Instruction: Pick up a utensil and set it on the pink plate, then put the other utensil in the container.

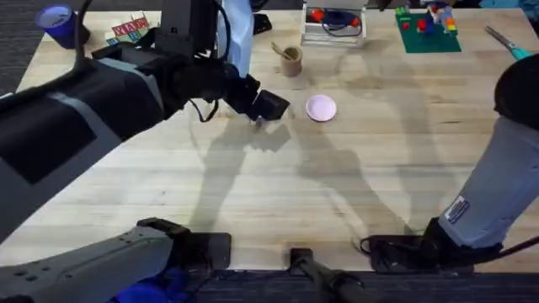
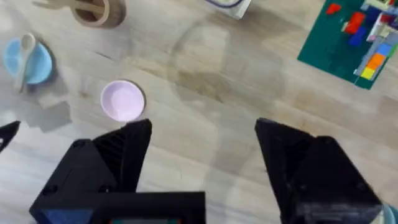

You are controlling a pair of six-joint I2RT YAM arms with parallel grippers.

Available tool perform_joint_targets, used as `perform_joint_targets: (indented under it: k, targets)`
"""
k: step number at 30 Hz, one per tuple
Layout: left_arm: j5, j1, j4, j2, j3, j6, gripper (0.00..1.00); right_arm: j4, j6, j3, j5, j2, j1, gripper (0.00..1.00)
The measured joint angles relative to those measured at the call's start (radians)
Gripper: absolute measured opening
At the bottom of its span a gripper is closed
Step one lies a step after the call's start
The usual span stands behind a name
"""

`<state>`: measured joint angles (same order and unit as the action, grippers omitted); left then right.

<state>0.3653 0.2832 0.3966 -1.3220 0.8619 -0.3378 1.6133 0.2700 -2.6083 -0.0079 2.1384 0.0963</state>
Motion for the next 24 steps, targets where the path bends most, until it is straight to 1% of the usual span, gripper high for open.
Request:
perform_joint_targets:
  k: [4, 6, 8, 10, 11, 17, 21, 24]
  targets:
    - [0.0, 0.0, 0.011, 0.0, 0.0, 0.0, 0.993, 0.003, -0.003, 0.007, 0.014, -0.008, 0.001, 0.996]
    - [0.0, 0.0, 0.012, 0.0, 0.0, 0.0, 0.993, 0.003, -0.004, 0.04, 0.017, -0.028, 0.0, 0.996]
    - [0.0, 0.0, 0.011, 0.0, 0.0, 0.0, 0.992, 0.003, -0.004, 0.114, 0.02, -0.073, 0.0, 0.996]
    - [0.0, 0.0, 0.011, 0.0, 0.0, 0.0, 0.993, -0.008, -0.006, 0.218, 0.022, -0.139, 0.0, 0.997]
    - [0.0, 0.0, 0.011, 0.0, 0.0, 0.0, 0.993, -0.029, -0.007, 0.295, 0.023, -0.187, 0.0, 0.996]
    - [0.0, 0.0, 0.012, 0.0, 0.0, 0.0, 0.993, -0.192, -0.009, 0.681, 0.042, -0.465, -0.001, 0.995]
    - [0.0, 0.0, 0.012, 0.0, 0.0, 0.0, 0.993, -0.295, -0.043, 0.877, 0.05, -0.631, -0.001, 0.996]
    - [0.0, 0.0, 0.011, 0.0, 0.0, 0.0, 0.993, -0.356, -0.086, 1.0, 0.049, -0.732, -0.002, 0.996]
